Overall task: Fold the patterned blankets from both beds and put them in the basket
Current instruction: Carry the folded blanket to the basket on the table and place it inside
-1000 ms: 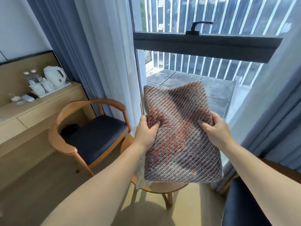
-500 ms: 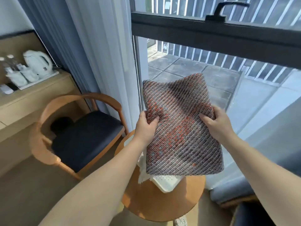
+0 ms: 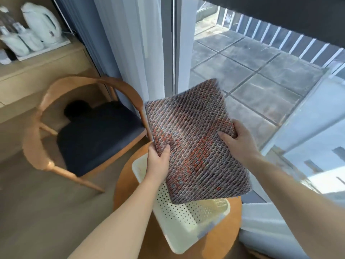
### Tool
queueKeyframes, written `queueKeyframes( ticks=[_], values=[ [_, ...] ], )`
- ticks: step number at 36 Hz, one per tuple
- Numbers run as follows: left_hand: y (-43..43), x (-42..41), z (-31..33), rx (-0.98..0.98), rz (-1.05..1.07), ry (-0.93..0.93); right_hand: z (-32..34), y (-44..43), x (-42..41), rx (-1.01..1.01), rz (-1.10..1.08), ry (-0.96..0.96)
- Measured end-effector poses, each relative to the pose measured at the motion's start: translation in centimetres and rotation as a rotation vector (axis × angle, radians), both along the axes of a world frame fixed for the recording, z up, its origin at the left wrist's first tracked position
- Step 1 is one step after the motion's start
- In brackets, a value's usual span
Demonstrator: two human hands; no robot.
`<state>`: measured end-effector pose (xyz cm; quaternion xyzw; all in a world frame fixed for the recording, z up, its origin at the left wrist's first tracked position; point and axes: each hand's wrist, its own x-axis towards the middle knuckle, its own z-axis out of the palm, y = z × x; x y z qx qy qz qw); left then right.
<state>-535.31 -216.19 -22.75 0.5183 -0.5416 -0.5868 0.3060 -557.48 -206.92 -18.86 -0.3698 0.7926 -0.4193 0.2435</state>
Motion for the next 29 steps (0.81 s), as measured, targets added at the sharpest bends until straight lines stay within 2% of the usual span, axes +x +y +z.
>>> queueKeyframes(
  ticks=[7,11,17,23,26,29],
  values=[
    [3.7,3.6,-9.1,0.362,0.216,-0.229,-8.5,-0.5,4.1,0.245,0.201,0.085],
    [5.7,4.3,-11.0,0.476,0.302,-0.365,-11.7,-0.1,5.8,0.394,0.289,0.05],
    [6.3,4.8,-11.0,0.417,0.04,-0.657,-14.6,0.0,6.0,0.476,0.28,-0.008],
    [6.4,6.2,-11.8,0.348,-0.116,-0.797,-16.3,-0.4,6.0,0.583,0.379,0.014],
    [6.6,6.1,-11.8,0.267,-0.296,-0.897,-17.0,-1.1,6.7,0.666,0.484,0.173],
    [6.5,5.5,-11.7,-0.032,-0.572,-1.099,-17.7,-1.4,8.5,0.691,0.592,0.41]
  ],
)
